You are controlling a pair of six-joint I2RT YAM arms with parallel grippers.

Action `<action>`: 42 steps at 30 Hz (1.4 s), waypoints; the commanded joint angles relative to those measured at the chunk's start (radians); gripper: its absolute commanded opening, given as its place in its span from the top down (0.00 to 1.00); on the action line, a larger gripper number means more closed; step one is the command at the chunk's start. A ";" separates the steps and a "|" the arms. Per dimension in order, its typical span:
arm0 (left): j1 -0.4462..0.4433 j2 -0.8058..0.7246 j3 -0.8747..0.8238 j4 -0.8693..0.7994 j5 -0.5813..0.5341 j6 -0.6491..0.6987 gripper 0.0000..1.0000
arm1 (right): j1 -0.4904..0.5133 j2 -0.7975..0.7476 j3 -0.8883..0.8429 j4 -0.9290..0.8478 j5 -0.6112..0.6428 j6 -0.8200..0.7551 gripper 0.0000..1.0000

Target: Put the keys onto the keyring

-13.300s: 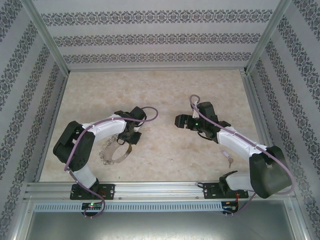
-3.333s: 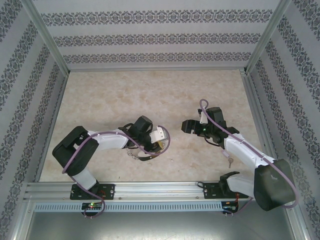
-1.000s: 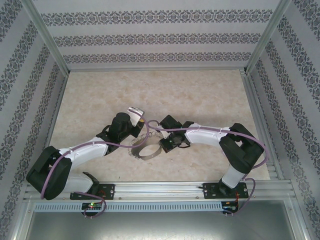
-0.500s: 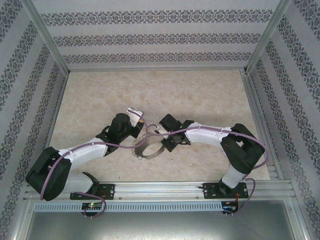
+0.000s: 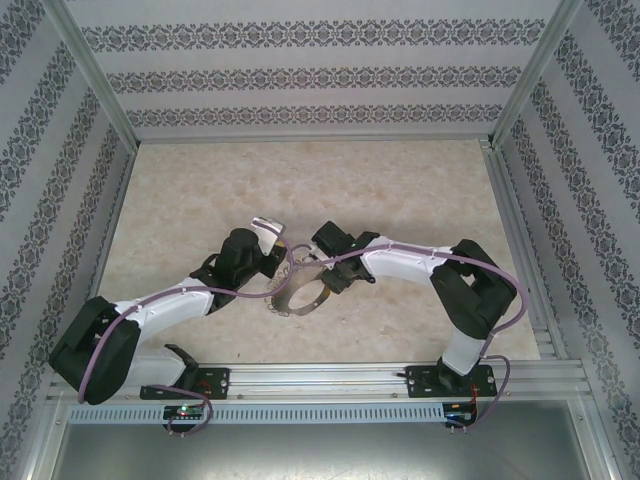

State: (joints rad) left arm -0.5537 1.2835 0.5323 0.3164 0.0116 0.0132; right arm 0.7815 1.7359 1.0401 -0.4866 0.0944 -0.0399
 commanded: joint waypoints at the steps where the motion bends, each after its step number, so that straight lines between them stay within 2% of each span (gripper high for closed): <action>1: 0.013 -0.017 0.040 -0.072 0.063 -0.022 0.68 | -0.060 -0.129 -0.051 0.018 -0.066 0.103 0.46; 4: 0.013 0.009 0.092 -0.170 0.151 -0.026 0.67 | -0.138 -0.247 -0.122 0.068 -0.182 0.196 0.39; 8: 0.011 0.090 0.166 -0.252 0.343 -0.008 0.65 | -0.226 -0.343 -0.186 0.105 -0.307 0.294 0.36; 14: -0.014 0.252 0.286 -0.359 0.553 0.049 0.64 | -0.255 -0.368 -0.234 0.113 -0.335 0.408 0.35; 20: -0.028 0.398 0.387 -0.436 0.750 0.043 0.64 | -0.306 -0.368 -0.294 0.165 -0.345 0.479 0.34; 23: -0.046 0.451 0.425 -0.470 0.774 0.056 0.64 | -0.335 -0.386 -0.311 0.177 -0.354 0.490 0.34; 30: -0.051 0.503 0.449 -0.430 0.783 0.042 0.64 | -0.385 -0.428 -0.334 0.187 -0.377 0.494 0.33; 42: -0.051 0.584 0.517 -0.422 0.737 0.063 0.64 | -0.407 -0.454 -0.360 0.200 -0.389 0.502 0.33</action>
State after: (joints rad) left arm -0.6006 1.8477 1.0237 -0.0978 0.7536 0.0479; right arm 0.3824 1.3071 0.6952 -0.2955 -0.2817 0.4477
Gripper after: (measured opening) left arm 0.362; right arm 0.669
